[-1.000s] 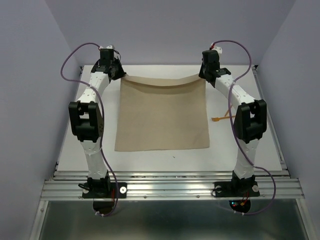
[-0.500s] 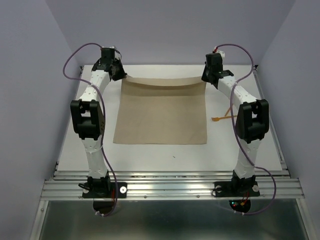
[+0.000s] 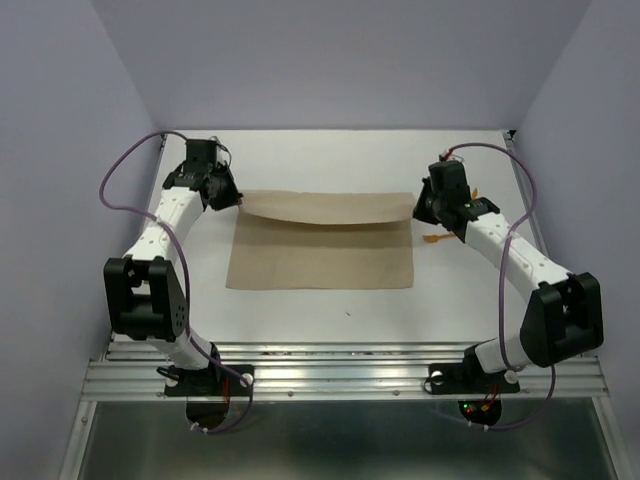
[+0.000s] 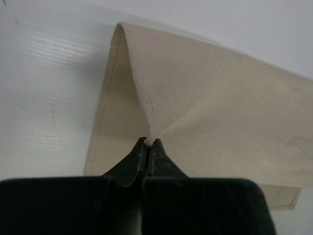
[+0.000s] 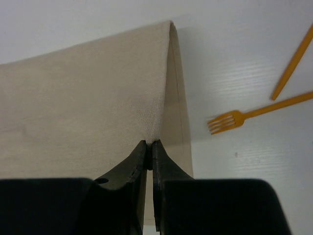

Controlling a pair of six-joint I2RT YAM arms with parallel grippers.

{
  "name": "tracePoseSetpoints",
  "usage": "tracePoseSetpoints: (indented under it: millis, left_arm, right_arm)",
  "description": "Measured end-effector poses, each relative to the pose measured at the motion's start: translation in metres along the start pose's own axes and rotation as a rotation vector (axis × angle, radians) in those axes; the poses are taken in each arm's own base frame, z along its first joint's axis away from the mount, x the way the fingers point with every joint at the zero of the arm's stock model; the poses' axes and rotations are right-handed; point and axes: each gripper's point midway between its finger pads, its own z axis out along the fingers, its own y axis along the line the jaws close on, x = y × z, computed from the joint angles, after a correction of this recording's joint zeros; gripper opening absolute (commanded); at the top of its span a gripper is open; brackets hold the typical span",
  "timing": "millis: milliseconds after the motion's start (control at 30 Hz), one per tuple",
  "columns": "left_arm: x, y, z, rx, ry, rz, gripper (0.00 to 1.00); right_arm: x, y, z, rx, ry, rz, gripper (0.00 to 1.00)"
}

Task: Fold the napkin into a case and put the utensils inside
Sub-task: Fold and flatten the napkin at the center of the board.

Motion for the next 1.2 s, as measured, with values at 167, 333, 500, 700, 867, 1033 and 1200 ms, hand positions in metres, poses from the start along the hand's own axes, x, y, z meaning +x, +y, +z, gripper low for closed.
tracePoseSetpoints:
  millis: [167,333,500,700,867,1033,1200]
  left_arm:
    - [0.050,0.022,-0.005,-0.023,0.055,-0.032,0.00]
    - [0.109,0.044,-0.004,-0.054,0.154,-0.084,0.00]
    - [0.128,0.049,-0.012,-0.053,0.158,-0.116,0.00]
    - [0.131,0.051,-0.012,-0.051,0.149,-0.127,0.00]
    - [0.130,0.050,-0.014,-0.048,0.140,-0.129,0.00]
    - [0.120,0.046,-0.023,-0.045,0.120,-0.123,0.00]
    - [0.117,0.046,-0.031,-0.049,0.111,-0.110,0.00]
  right_arm:
    - [0.048,-0.012,-0.020,-0.012,0.080,0.035,0.01]
    - [0.094,-0.007,-0.034,-0.033,0.162,0.042,0.01]
    - [0.120,-0.008,-0.038,-0.026,0.212,0.067,0.01]
    - [0.130,-0.012,-0.037,-0.008,0.233,0.095,0.01]
    - [0.127,-0.013,-0.039,0.000,0.218,0.107,0.01]
    - [0.114,-0.015,-0.048,0.006,0.170,0.113,0.01]
    - [0.103,-0.014,-0.055,0.005,0.141,0.116,0.01]
